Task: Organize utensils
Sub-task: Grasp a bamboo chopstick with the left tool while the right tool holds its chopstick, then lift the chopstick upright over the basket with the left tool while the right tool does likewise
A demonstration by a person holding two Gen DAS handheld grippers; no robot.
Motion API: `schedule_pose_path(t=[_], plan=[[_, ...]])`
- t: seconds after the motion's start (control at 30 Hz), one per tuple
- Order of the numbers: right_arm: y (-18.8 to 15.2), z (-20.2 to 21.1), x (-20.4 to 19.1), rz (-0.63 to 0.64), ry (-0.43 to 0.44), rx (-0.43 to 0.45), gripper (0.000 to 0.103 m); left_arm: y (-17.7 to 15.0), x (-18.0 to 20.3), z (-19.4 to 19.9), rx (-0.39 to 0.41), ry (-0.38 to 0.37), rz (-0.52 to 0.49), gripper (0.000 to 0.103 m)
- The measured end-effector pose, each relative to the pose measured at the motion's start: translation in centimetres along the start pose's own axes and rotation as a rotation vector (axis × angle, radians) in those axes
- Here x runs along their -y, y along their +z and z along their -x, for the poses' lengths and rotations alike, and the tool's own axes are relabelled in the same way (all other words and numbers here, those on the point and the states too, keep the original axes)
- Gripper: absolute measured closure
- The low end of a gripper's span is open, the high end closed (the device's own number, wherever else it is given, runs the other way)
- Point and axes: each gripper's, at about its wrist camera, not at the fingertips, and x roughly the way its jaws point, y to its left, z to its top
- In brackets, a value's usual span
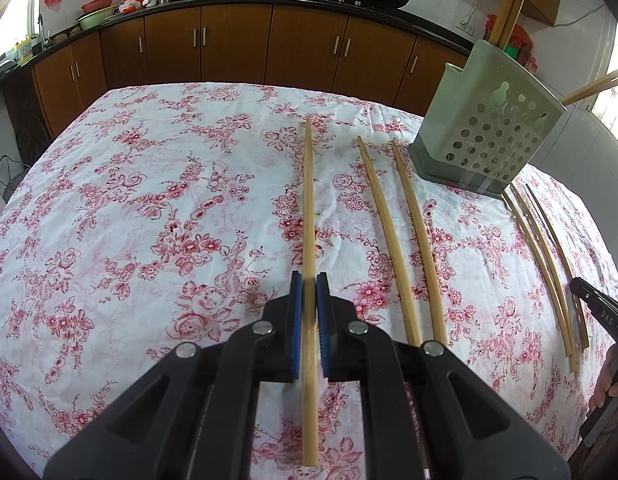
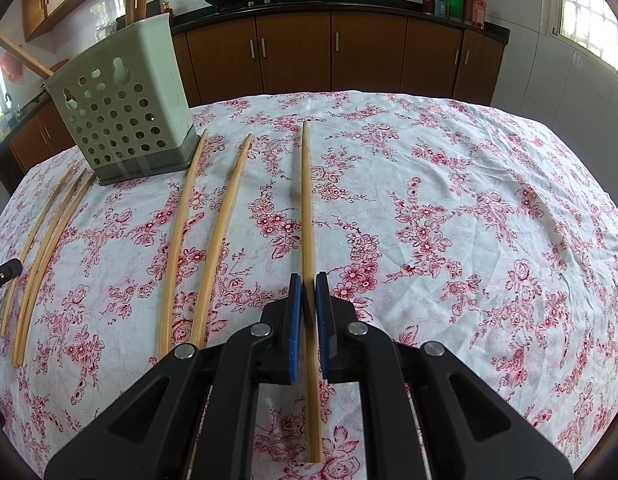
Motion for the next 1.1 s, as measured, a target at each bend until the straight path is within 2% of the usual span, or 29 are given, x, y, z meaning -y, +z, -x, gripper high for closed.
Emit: schedule_pose_path(t=[0.27,0.4,0.57,0.63,0.7,0.97,1.1], plan=[[0.0,0.0,0.0,0.000,0.001,0.000,0.094,-0.2,0.1,0.0,0.001,0.004,-0.004,0.093],[-0.3,0.2,0.0,-0.002,0.010,0.000,0.094,-1.1,1.0,0.7,-0.005,0.049,-0.073,0.093],[-0.3,0.4,0.4,-0.022,0.038,0.000,0.095,-1.5,1.0,1.1,-0.005,0.054,-0.090,0.094],[-0.2,0.7,0.5,-0.020,0.038,0.003,0.095,-1.4,1.5,1.1,-0.011,0.070,-0.128,0.094],[0.5,2.0,0.7,-0.025,0.044,0.050,0.095,-0.9,1.8,2.2,0.017,0.063,-0.149,0.094],[3.8,8.8,0.4,-0.023,0.059,0.271,0.095,3.4,2.6,9.2,0.228,0.000,-0.127,0.094],[4.8,10.5,0.4,-0.027,0.072,0.332,0.095,5.2,2.8,11.4,0.289,-0.032,-0.100,0.095]])
